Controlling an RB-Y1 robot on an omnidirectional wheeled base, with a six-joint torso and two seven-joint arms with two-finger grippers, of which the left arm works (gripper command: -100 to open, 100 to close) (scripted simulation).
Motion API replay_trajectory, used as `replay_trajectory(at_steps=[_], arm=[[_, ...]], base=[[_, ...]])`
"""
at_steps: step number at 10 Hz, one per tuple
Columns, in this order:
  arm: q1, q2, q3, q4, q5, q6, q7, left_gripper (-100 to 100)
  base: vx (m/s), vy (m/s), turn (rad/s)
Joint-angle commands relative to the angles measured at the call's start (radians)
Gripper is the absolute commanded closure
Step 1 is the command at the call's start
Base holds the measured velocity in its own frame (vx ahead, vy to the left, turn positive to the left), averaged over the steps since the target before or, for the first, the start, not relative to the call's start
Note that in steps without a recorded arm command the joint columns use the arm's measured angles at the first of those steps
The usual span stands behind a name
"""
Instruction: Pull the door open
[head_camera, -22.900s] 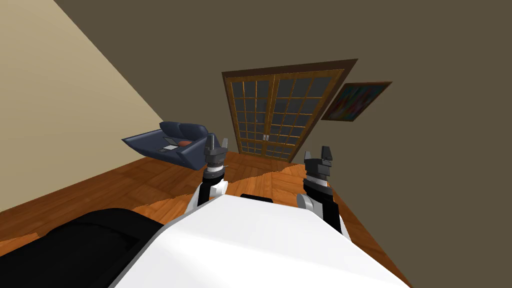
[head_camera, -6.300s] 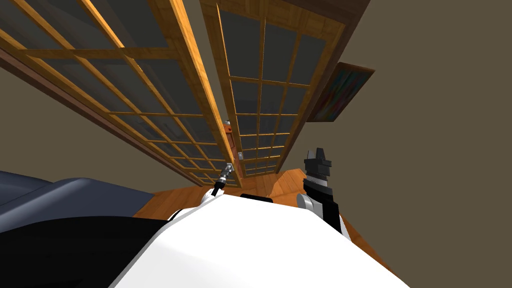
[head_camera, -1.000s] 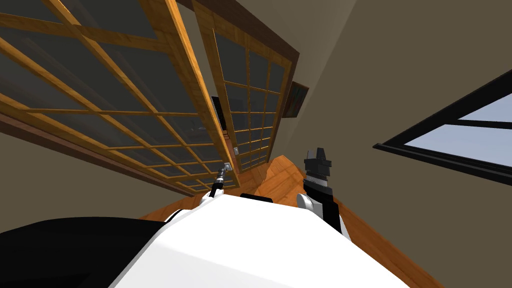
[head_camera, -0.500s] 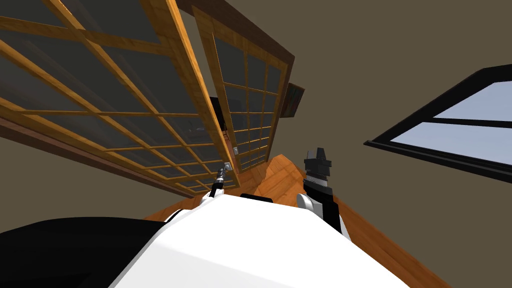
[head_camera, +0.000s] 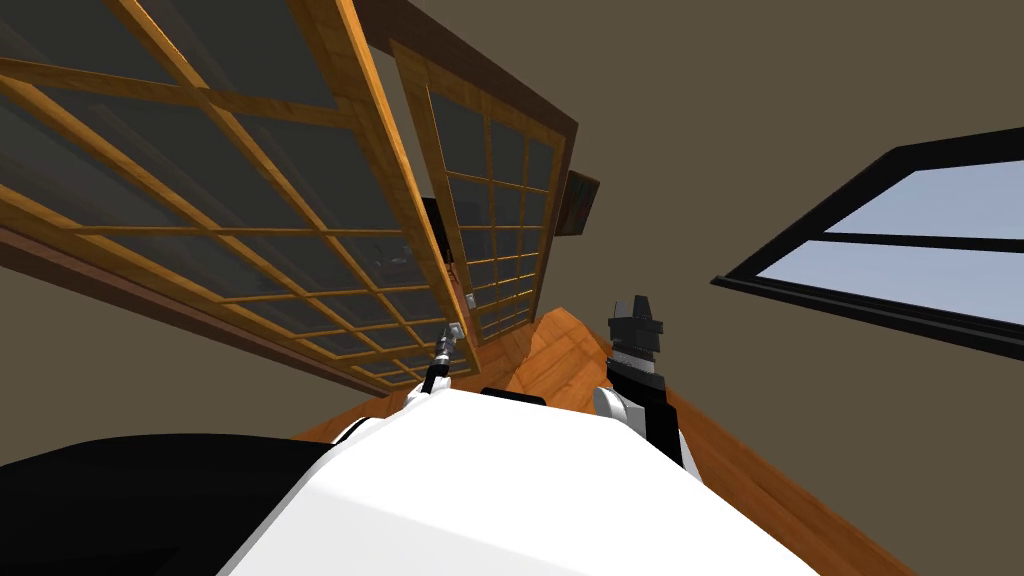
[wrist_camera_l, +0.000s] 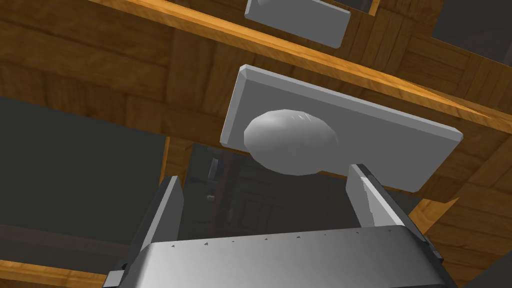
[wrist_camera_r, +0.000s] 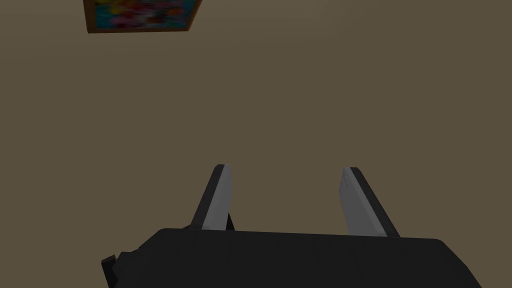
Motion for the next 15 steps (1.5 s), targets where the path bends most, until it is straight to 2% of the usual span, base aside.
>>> replay_trajectory(at_steps=[1,2,4,5,6,7,9,10,11,12,14,15], arm=[[-0.003,-0.006,-0.008,-0.003,0.021,0.002,0.050,-100],[-0.003,-0.006,-0.008,-0.003,0.021,0.002,0.061,-100],[-0.007,-0.014,-0.019,-0.008,0.051,0.004,0.126,-100],[-0.007,-0.014,-0.019,-0.008,0.051,0.004,0.141,-100],[-0.009,-0.018,-0.025,-0.011,0.068,0.005,0.178,-100],[-0.009,-0.018,-0.025,-0.011,0.068,0.005,0.182,-100],[-0.014,-0.028,-0.038,-0.017,0.102,0.008,0.248,-100],[-0.014,-0.028,-0.038,-0.017,0.102,0.008,0.264,-100],[-0.016,-0.032,-0.044,-0.021,0.120,0.009,0.299,-100],[-0.016,-0.032,-0.044,-0.021,0.120,0.009,0.305,-100],[-0.020,-0.042,-0.057,-0.027,0.156,0.012,0.372,-100],[-0.020,-0.042,-0.057,-0.027,0.156,0.012,0.387,-100]], base=[[-0.055,0.006,-0.057],[-0.042,0.010,-0.023],[-0.061,0.013,-0.049],[-0.052,0.013,-0.022],[-0.048,0.010,-0.035],[-0.042,0.007,-0.023],[-0.063,0.009,-0.056],[-0.060,0.016,-0.022],[-0.062,0.010,-0.047],[-0.045,0.010,-0.020],[-0.062,0.009,-0.065],[-0.056,0.007,-0.019]])
